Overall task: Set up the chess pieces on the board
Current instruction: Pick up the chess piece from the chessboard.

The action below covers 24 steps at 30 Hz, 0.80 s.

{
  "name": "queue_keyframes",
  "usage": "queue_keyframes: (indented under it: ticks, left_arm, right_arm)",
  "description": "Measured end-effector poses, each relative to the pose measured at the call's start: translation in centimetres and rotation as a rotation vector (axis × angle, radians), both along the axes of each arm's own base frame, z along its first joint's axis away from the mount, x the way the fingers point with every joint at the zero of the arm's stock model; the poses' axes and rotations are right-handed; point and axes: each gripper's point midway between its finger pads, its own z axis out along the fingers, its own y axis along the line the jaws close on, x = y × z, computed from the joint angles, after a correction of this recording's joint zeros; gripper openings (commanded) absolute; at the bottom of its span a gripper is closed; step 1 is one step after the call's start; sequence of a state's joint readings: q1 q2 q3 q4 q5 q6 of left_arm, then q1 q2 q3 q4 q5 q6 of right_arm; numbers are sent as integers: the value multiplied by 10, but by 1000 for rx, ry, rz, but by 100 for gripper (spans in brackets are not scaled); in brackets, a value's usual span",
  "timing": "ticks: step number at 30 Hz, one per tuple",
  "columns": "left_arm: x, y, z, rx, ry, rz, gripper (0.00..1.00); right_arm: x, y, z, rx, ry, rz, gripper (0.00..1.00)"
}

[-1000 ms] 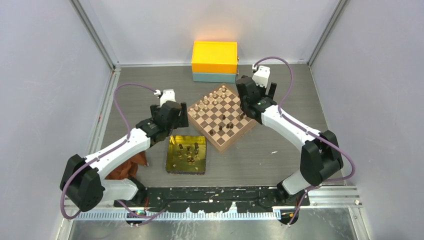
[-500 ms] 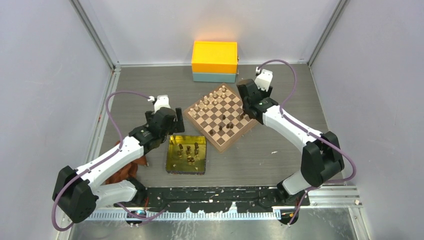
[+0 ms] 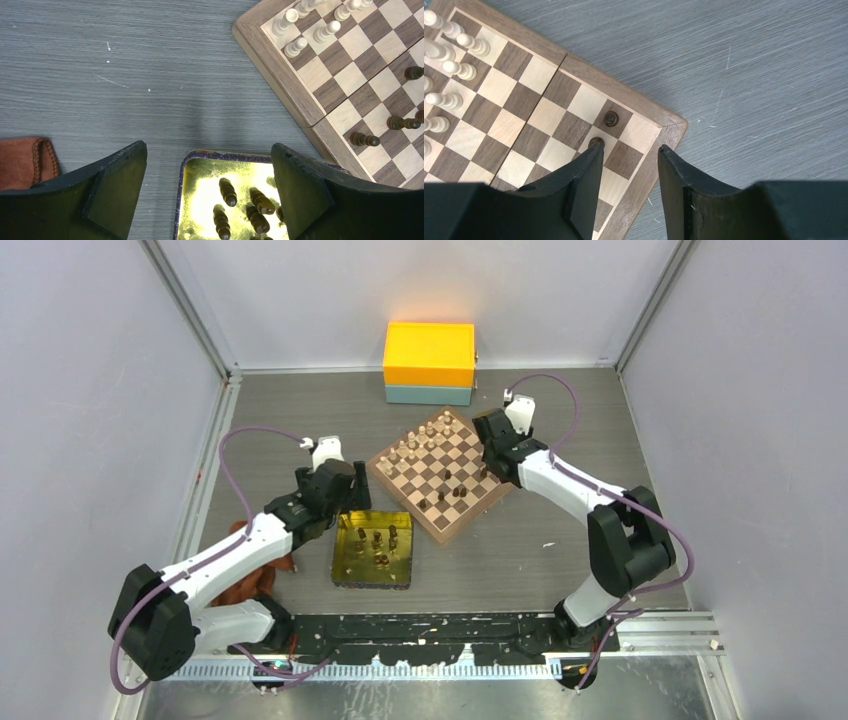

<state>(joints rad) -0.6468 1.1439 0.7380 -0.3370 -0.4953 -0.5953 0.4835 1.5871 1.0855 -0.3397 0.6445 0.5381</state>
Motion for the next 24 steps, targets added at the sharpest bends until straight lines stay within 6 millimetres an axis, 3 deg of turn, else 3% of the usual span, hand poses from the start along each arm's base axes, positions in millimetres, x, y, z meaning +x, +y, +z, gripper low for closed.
queue_keyframes:
  ticks: [10, 24]
  left_arm:
    - [2, -4, -2, -1, 0, -6, 93]
    - [3, -4, -2, -3, -8, -7, 93]
  right_arm:
    - [10, 11, -27, 67, 61, 21, 48]
    - [31, 12, -37, 116, 73, 2, 39]
